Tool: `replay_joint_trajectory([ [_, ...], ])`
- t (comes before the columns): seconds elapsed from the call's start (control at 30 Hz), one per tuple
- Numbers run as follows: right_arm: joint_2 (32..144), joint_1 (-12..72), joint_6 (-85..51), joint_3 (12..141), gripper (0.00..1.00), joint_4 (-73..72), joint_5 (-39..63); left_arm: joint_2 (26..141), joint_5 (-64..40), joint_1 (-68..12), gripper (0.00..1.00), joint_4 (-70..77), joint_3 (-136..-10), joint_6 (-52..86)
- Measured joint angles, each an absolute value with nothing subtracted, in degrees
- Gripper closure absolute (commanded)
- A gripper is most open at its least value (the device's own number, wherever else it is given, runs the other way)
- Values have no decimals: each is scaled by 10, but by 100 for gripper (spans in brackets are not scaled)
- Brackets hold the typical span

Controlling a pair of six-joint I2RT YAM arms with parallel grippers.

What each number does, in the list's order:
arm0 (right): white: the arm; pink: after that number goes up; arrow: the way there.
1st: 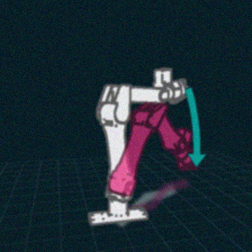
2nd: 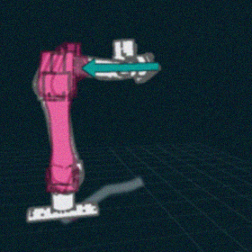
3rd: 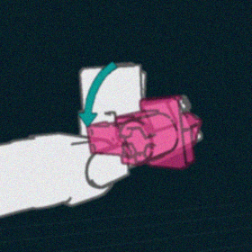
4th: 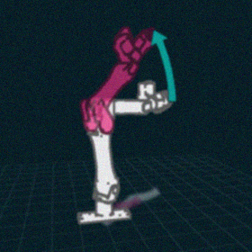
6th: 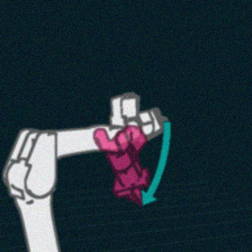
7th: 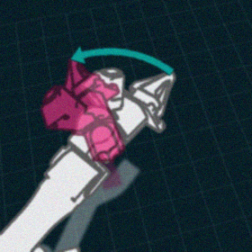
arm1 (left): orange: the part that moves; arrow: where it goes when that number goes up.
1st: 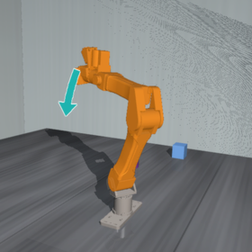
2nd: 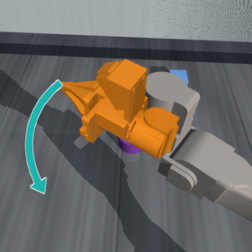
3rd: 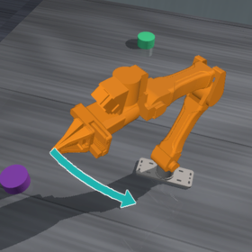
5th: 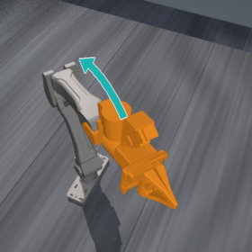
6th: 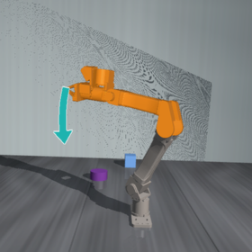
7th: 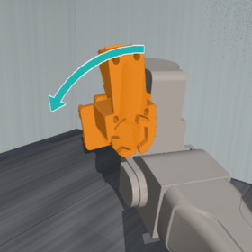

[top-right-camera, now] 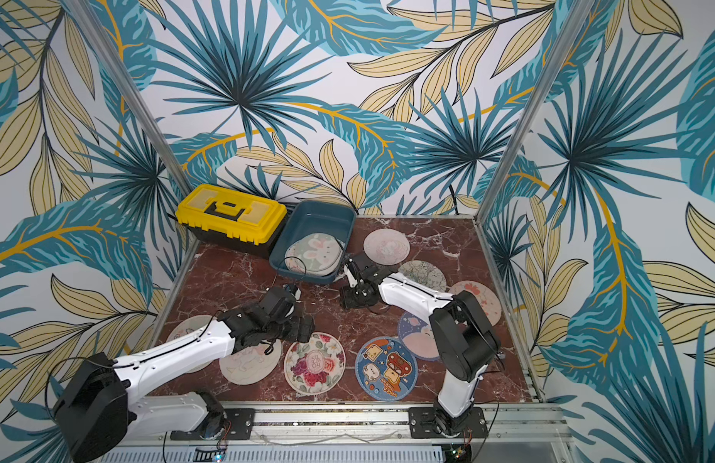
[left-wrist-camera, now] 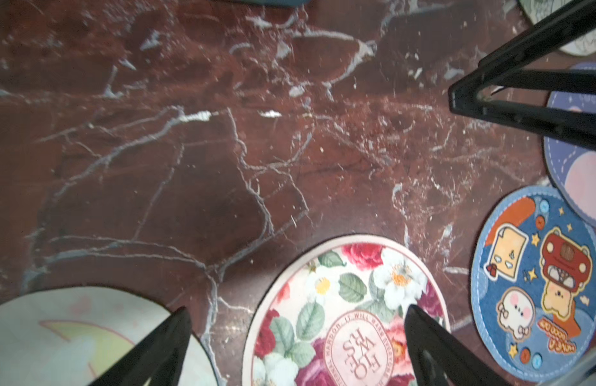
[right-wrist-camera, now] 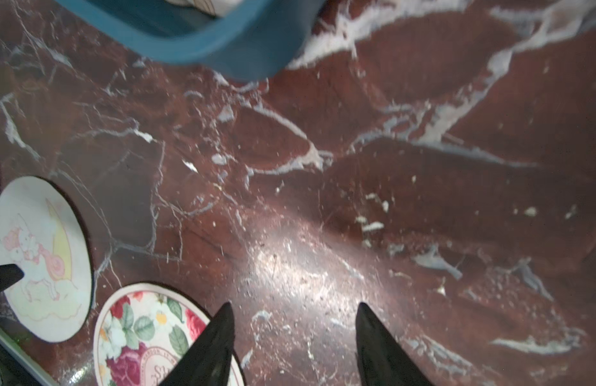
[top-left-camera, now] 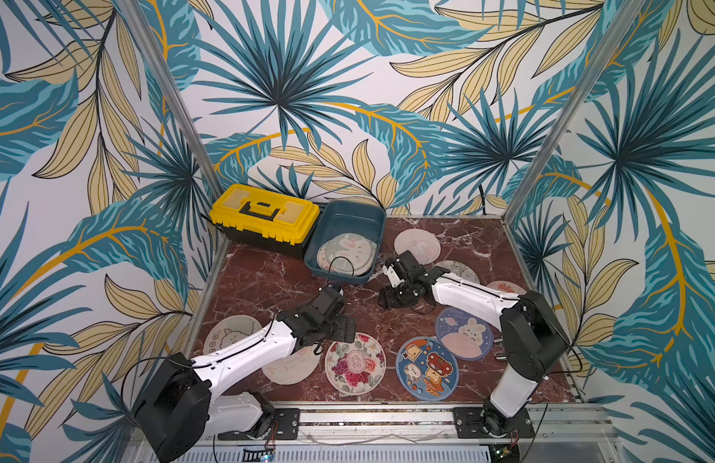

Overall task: Put the coasters into the storage box
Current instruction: Pick up the coaster from the center of the board.

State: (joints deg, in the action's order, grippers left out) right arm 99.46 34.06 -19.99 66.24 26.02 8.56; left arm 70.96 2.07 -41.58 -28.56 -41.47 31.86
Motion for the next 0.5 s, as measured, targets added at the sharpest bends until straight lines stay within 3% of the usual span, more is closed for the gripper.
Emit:
replay_joint_trajectory([
  [0.23,928,361,-219,578,42,248,98,670,22,-454,1,-315,-368,359],
  [0.5,918,396,-238,532,42,233,110,701,47,-519,1,-343,-360,391],
])
